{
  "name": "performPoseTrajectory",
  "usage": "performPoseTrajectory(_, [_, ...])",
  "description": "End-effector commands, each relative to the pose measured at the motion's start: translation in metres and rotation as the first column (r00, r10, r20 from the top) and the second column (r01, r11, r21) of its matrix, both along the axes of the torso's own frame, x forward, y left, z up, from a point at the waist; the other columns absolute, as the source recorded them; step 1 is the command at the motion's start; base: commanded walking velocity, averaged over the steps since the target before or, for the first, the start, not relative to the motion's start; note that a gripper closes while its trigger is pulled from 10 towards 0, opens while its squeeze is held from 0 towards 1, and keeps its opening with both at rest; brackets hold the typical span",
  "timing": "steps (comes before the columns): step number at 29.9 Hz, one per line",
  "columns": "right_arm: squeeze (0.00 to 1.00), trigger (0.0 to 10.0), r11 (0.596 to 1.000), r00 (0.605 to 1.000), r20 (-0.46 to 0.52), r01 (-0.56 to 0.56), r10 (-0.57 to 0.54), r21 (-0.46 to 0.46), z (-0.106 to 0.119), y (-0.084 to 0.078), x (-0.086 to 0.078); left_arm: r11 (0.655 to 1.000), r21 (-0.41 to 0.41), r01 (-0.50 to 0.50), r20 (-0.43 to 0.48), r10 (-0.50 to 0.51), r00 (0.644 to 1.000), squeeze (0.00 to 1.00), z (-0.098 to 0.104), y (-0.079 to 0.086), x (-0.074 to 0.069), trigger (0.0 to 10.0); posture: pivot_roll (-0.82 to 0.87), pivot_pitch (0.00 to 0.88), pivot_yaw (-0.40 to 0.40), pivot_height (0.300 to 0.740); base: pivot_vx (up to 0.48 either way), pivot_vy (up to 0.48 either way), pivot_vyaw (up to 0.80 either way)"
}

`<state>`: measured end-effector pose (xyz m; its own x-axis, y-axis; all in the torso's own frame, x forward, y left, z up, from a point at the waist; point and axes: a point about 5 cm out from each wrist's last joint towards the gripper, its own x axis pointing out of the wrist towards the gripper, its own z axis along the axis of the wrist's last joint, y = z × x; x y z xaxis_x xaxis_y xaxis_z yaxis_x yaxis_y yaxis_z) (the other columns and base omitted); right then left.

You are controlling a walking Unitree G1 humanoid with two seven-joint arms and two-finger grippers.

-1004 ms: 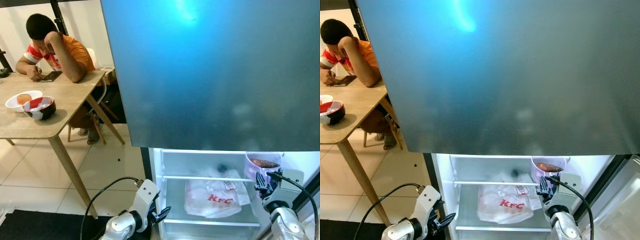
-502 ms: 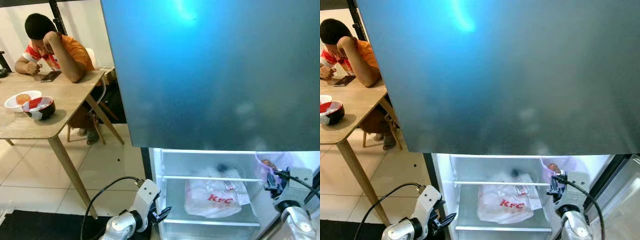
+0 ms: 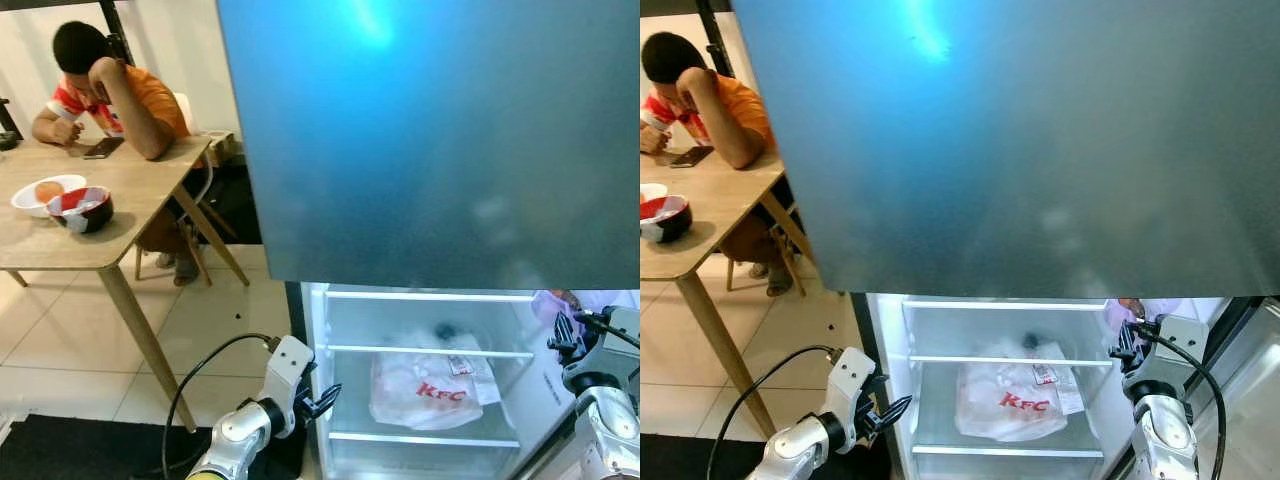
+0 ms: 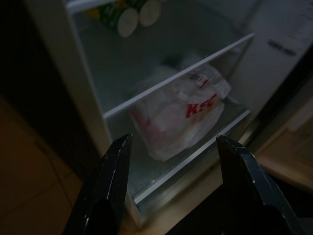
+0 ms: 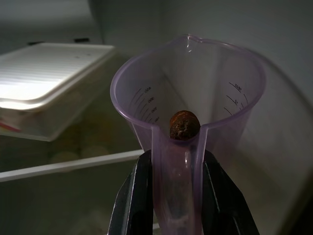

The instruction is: Restocking fridge

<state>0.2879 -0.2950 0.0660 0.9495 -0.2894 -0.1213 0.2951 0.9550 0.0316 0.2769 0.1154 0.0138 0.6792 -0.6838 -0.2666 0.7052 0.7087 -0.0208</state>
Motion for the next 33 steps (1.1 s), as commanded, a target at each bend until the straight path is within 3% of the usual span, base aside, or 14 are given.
performPoseTrajectory(1, [0.00, 10.0, 1.000, 0.999, 0.039, 0.004, -0.004, 0.004, 0.011, 0.000, 0.006, 0.999, 0.001, 0.035, 0.007, -0.035, 0.999, 0.00, 0.002, -0.007, 0.001, 10.0, -0.11, 0.008, 0.018, 0.667, 0.000, 0.000, 0.00])
performPoseTrajectory(4, [0.00, 10.0, 1.000, 0.998, 0.061, -0.001, 0.000, 0.016, 0.015, 0.003, 0.010, 0.997, -0.005, 0.071, 0.021, -0.071, 0.997, 0.00, 0.006, -0.016, 0.002, 10.0, -0.11, 0.008, 0.018, 0.667, 0.000, 0.000, 0.00])
performPoseTrajectory(13, [0.00, 10.0, 0.999, 0.998, 0.056, -0.033, 0.031, 0.031, 0.017, 0.011, 0.014, 0.993, -0.010, 0.117, 0.029, -0.116, 0.993, 0.00, 0.009, -0.022, 0.003, 10.0, -0.11, 0.011, 0.018, 0.647, 0.000, 0.000, 0.00])
performPoseTrajectory(33, [0.00, 10.0, 0.999, 0.997, 0.067, -0.035, 0.034, 0.006, 0.026, 0.009, 0.019, 0.988, -0.007, 0.155, 0.064, -0.154, 0.986, 0.00, 0.017, -0.027, 0.006, 10.0, -0.11, 0.008, 0.015, 0.632, 0.000, 0.000, 0.00])
